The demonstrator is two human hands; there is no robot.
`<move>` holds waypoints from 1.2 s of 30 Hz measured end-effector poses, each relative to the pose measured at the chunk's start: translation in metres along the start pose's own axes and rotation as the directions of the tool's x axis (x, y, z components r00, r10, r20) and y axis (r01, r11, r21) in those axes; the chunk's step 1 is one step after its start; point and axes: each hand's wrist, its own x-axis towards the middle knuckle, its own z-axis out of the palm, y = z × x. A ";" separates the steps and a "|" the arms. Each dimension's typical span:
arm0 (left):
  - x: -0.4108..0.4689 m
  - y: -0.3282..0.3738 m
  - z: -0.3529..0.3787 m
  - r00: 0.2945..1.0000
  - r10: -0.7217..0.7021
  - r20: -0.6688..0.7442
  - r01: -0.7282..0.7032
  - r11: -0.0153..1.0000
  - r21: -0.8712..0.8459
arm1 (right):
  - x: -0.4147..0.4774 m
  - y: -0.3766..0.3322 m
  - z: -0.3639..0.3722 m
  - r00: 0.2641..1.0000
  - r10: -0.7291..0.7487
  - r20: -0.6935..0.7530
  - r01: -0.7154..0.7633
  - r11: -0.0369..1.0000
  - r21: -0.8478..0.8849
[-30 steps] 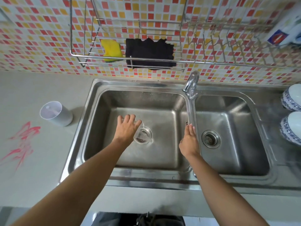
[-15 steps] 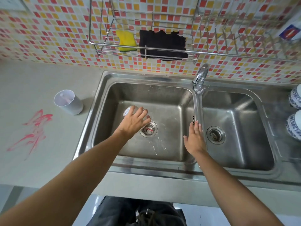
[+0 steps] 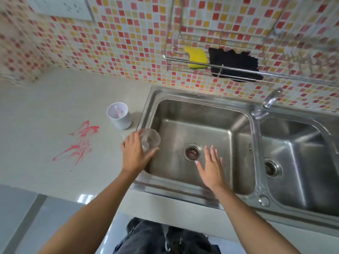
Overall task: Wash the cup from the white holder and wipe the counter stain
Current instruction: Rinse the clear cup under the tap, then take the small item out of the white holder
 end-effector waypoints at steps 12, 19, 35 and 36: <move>0.009 -0.109 -0.055 0.975 -0.193 0.109 0.215 0.944 -0.250 | 0.013 -0.147 0.046 0.992 -0.127 0.003 0.125 0.984 0.126; 0.039 -0.122 -0.080 0.998 -0.062 0.010 0.062 0.942 -0.331 | 0.050 -0.226 0.024 0.986 -0.158 -0.047 0.165 0.925 0.342; 0.194 -0.126 -0.093 0.739 0.550 0.390 -0.611 0.791 0.041 | 0.128 -0.312 0.009 0.959 -0.231 0.163 0.135 0.881 0.454; 0.197 -0.126 -0.094 0.718 0.570 0.400 -0.640 0.767 0.055 | 0.129 -0.313 0.010 0.959 -0.232 0.165 0.136 0.881 0.453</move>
